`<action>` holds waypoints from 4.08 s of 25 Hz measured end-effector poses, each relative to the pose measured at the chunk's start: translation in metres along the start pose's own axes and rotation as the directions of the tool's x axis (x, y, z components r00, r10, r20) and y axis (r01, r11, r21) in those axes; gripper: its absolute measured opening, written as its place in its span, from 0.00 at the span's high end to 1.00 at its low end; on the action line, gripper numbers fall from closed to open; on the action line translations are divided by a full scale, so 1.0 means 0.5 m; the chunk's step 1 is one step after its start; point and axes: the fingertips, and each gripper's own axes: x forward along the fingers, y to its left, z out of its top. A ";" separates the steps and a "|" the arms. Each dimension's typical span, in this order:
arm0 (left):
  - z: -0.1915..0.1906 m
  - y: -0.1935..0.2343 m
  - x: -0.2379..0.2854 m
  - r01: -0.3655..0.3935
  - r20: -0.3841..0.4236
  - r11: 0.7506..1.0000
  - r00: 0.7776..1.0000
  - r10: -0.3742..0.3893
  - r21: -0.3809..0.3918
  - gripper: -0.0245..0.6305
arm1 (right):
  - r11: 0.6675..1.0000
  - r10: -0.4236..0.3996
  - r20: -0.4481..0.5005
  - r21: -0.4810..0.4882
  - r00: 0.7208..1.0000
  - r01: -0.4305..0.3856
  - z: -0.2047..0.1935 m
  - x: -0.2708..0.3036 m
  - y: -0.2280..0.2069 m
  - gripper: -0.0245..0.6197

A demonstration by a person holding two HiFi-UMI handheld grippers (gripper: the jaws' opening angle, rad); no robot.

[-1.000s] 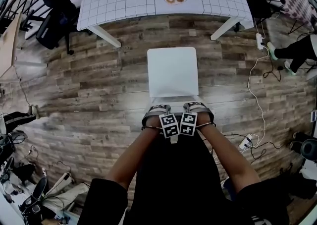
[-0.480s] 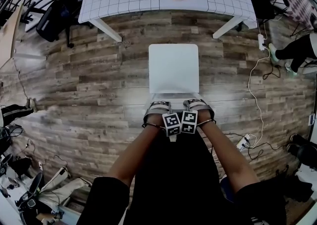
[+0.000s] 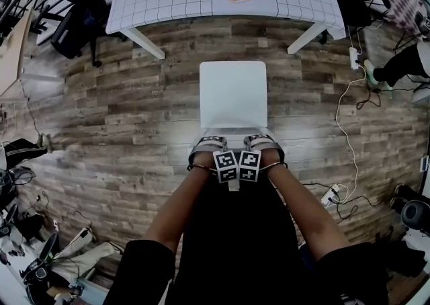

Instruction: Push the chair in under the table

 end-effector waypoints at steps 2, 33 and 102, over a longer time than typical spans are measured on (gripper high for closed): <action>0.000 -0.001 -0.001 -0.021 0.001 1.000 1.000 0.021 0.017 0.84 | 1.000 -0.005 -0.001 0.003 1.000 0.005 0.000 -0.001 -0.001 0.77; 0.013 0.121 0.009 0.015 -0.006 0.999 1.000 -0.016 -0.037 0.84 | 0.998 -0.049 0.002 -0.034 0.999 0.049 -0.030 0.002 -0.126 0.81; -0.023 0.867 0.041 0.121 0.005 0.989 0.993 -0.121 -0.081 0.84 | 0.997 -0.012 -0.021 -0.072 1.000 0.010 -0.082 0.034 -0.876 0.83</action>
